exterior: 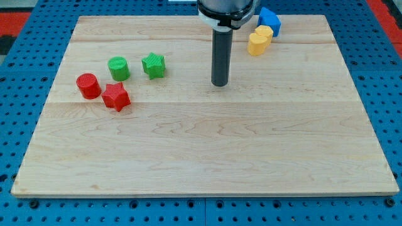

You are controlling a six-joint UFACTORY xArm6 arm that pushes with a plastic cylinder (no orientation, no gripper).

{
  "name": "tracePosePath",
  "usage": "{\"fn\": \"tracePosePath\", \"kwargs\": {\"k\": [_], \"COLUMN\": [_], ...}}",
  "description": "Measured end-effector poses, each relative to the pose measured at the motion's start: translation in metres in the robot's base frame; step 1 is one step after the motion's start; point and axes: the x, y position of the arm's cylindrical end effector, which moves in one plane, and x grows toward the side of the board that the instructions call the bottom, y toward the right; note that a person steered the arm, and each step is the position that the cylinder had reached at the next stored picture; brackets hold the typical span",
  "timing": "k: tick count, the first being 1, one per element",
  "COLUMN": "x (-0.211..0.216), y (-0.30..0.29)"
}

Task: Move the arm to the center of the board

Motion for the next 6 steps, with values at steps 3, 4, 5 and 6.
{"fn": "tracePosePath", "kwargs": {"k": [3,4,5,6], "x": [0.02,0.025,0.03,0.034], "y": [0.0,0.0,0.0,0.0]}}
